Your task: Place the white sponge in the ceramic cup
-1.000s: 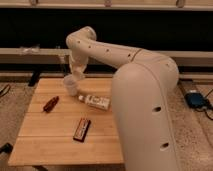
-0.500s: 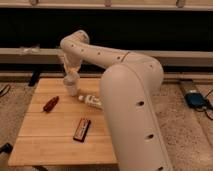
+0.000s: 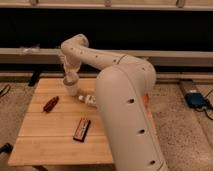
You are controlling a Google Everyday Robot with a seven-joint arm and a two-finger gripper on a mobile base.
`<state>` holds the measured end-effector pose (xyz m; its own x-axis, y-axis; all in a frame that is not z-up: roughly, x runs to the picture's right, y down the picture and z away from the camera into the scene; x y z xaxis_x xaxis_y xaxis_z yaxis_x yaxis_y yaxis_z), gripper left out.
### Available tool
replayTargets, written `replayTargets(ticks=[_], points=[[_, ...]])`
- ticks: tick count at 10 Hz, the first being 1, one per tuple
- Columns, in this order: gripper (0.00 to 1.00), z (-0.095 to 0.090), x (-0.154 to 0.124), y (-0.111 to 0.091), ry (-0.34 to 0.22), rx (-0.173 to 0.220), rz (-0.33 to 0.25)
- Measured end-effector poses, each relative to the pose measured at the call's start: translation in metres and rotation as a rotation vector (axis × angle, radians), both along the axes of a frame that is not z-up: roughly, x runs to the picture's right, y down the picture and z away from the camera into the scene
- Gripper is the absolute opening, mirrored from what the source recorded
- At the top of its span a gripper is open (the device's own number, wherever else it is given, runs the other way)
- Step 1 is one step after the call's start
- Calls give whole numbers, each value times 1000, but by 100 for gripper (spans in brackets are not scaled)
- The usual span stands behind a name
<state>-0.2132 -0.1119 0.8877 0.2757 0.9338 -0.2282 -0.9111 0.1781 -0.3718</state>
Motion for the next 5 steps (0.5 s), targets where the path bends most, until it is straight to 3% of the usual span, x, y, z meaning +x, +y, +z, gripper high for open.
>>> replayTargets(ticks=[1,5], points=[[69,3,-5,3,-7,-9,2],[70,5,-23,12,-39,-37,-9]])
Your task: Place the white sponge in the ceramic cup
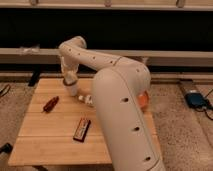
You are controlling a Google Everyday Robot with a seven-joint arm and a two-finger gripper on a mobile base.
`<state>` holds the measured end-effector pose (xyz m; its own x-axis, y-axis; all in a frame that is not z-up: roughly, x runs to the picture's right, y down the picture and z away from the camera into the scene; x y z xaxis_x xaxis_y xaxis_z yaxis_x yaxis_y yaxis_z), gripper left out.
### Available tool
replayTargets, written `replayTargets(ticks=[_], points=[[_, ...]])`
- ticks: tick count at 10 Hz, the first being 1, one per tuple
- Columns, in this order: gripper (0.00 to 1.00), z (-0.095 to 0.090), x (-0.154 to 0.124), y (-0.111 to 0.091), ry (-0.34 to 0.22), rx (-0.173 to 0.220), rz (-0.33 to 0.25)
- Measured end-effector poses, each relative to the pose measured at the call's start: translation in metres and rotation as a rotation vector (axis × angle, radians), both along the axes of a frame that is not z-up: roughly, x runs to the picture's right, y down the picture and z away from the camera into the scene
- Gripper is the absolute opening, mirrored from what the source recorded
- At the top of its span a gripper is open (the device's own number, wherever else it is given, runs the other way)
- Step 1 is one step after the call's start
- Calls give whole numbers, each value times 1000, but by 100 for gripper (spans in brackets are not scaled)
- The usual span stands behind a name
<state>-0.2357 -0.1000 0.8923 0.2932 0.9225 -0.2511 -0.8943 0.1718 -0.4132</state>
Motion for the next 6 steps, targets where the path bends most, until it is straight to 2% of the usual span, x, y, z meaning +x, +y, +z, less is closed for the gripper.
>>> replayTargets(ticks=[6], points=[[70,-5,-11,0,-35,-13,-4]])
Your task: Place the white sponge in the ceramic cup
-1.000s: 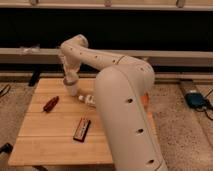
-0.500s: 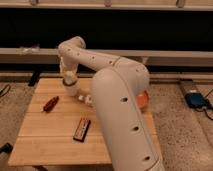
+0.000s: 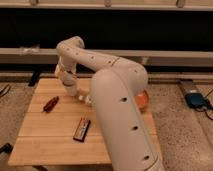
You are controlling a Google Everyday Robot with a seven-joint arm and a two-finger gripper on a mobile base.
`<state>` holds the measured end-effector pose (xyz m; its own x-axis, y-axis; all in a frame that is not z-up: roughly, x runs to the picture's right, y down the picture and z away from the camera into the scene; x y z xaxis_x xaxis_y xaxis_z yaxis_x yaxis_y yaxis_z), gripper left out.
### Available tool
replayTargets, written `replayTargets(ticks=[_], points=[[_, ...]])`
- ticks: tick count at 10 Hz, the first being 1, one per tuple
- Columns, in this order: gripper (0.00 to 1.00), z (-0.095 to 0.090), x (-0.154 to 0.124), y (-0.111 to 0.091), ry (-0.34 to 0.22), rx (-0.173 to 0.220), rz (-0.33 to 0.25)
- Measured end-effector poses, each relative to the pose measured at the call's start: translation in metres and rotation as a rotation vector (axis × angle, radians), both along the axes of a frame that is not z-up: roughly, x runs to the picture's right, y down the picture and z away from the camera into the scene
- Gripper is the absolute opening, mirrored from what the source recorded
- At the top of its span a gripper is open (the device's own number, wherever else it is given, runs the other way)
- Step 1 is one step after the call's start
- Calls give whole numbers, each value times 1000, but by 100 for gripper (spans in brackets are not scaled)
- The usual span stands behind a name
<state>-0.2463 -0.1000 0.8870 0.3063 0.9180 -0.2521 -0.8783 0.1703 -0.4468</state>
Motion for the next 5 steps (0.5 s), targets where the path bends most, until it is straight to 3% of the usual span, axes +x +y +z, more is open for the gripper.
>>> replayTargets(ticks=[5], points=[[70,0,1,-2,0,2,5]])
